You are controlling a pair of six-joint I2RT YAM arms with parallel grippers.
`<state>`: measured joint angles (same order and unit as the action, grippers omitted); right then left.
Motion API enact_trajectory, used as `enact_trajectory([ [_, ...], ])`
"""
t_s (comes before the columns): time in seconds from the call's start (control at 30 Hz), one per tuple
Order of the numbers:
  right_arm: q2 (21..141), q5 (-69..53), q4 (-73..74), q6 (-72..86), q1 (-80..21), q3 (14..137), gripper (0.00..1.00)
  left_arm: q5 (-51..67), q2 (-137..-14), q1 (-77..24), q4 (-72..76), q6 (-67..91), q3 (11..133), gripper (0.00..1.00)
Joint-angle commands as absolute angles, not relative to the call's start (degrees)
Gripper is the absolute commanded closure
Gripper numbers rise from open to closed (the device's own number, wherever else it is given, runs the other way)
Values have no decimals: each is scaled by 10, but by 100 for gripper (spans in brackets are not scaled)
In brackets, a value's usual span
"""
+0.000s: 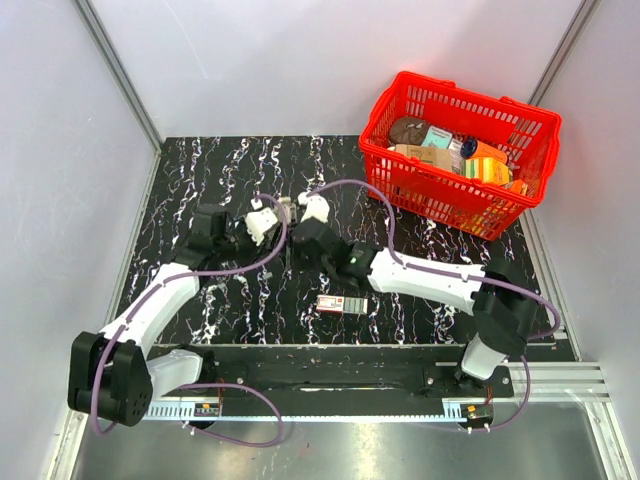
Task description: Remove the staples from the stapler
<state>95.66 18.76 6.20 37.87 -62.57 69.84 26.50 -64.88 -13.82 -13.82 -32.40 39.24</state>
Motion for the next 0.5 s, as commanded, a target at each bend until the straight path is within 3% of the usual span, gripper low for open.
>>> enact_trajectory([
  [0.0, 948, 221, 129, 356, -571, 770, 100, 394, -634, -138, -227, -259, 464, 71],
  [0.03, 954, 220, 134, 350, -563, 779, 100, 405, -638, -139, -242, -256, 480, 64],
  [0.23, 988, 221, 147, 307, -520, 825, 100, 424, -657, -119, -273, -211, 534, 49],
  [0.47, 1072, 235, 174, 244, -478, 905, 100, 480, -720, -21, -357, -179, 630, 41],
])
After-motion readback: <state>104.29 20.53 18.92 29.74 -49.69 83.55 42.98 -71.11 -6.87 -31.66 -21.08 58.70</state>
